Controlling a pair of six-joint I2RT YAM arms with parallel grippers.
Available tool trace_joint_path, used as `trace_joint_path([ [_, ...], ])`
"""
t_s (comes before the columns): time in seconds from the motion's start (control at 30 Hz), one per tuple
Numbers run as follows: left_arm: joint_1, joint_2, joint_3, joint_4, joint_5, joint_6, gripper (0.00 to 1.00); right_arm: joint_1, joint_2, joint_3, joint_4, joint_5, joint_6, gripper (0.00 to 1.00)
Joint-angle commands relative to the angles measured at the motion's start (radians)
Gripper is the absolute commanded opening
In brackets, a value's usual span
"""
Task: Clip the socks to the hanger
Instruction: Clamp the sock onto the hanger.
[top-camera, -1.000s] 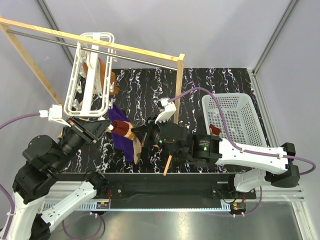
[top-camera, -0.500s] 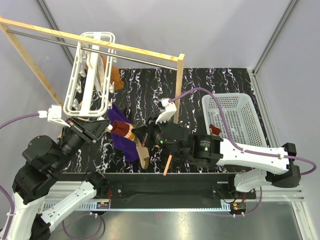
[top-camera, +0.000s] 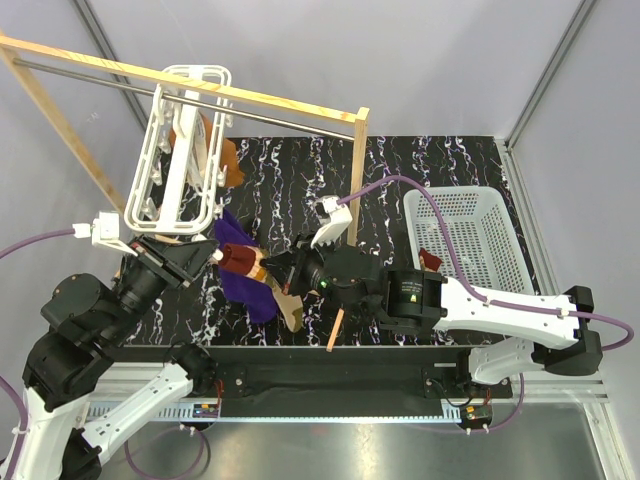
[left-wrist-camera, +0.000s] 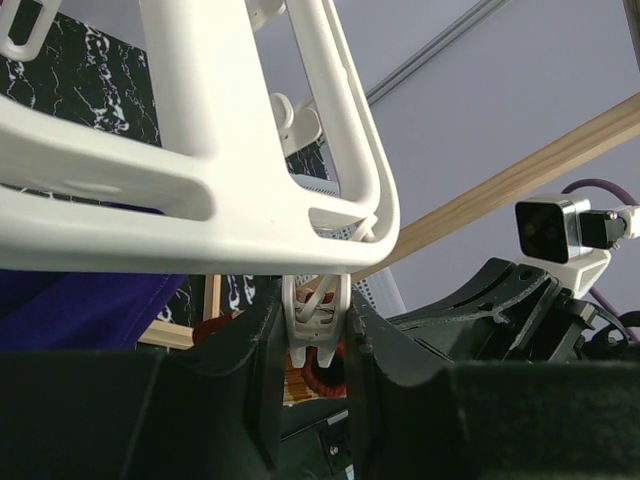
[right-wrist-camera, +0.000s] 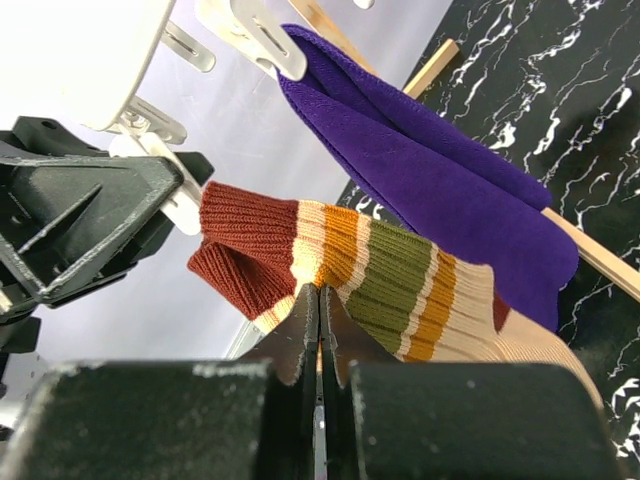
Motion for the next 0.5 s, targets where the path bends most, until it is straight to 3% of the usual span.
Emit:
trace_joint_path([
  [0.0,-0.002,-0.001,-0.002,0.031,-0.008,-0.003,0.0,0.011,-0.012,0.01,0.066,-0.014,0.007,0.0],
  [0.47,-0.002,-0.006,-0.025,0.064,0.013,-0.023,0.0,0.01,0.008,0.024,0.109,-0.049,0.007,0.0],
])
